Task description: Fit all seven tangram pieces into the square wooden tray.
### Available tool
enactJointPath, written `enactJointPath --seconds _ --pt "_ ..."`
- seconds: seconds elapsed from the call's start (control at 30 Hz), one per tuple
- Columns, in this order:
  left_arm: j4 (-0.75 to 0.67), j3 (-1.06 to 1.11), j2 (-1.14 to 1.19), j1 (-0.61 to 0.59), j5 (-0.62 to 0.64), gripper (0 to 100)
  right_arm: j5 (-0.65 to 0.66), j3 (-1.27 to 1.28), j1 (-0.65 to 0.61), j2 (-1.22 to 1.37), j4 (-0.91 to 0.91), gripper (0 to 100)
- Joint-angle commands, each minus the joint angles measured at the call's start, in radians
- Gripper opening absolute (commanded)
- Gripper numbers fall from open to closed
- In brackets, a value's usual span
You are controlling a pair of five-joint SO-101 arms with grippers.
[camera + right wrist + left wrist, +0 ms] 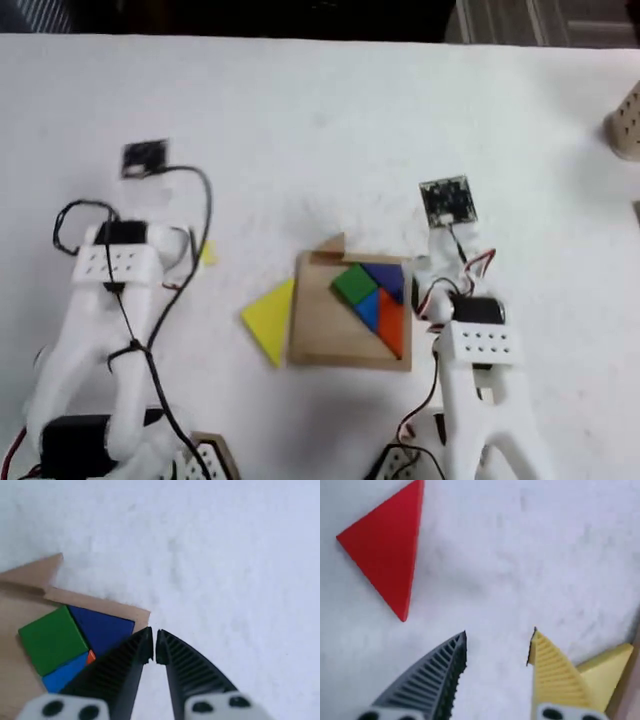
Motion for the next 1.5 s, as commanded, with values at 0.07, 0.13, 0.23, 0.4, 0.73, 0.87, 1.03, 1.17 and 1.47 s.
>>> enactJointPath --seconds 0.07,0.13,0.23,0.4,0.73,0.87,1.03,1.17,1.47 --pt "-0.058 -0.005 -0.042 -0.027 0.023 5 -0.026 -0.172 -0.090 0.108 -0.013 1.8" --pt "-0.081 0.000 -0.042 -0.028 0.025 3 -0.098 -0.259 -0.093 0.219 -0.016 1.8" --pt "-0.095 0.003 -0.042 -0.028 0.023 3 -0.140 -0.420 -0.108 0.401 -0.016 1.8" --pt "-0.158 0.032 -0.041 -0.028 0.023 2 -0.144 -0.664 -0.173 0.694 -0.010 1.8" --pt "-0.238 0.043 -0.039 -0.024 0.020 2 -0.133 -0.971 -0.262 1.038 -0.005 1.8" --pt "-0.273 0.063 -0.039 -0.024 0.020 2 -0.132 -1.003 -0.285 1.086 0.074 1.8" --pt "-0.273 0.061 -0.039 -0.024 0.020 2 -0.020 -1.003 -0.309 1.092 0.193 1.8" --pt "-0.273 0.064 -0.039 -0.024 0.018 2 -0.008 -1.002 -0.311 1.098 0.242 1.8" --pt "-0.267 0.066 -0.039 -0.027 -0.049 2 0.069 -1.000 -0.308 1.096 0.340 1.8"
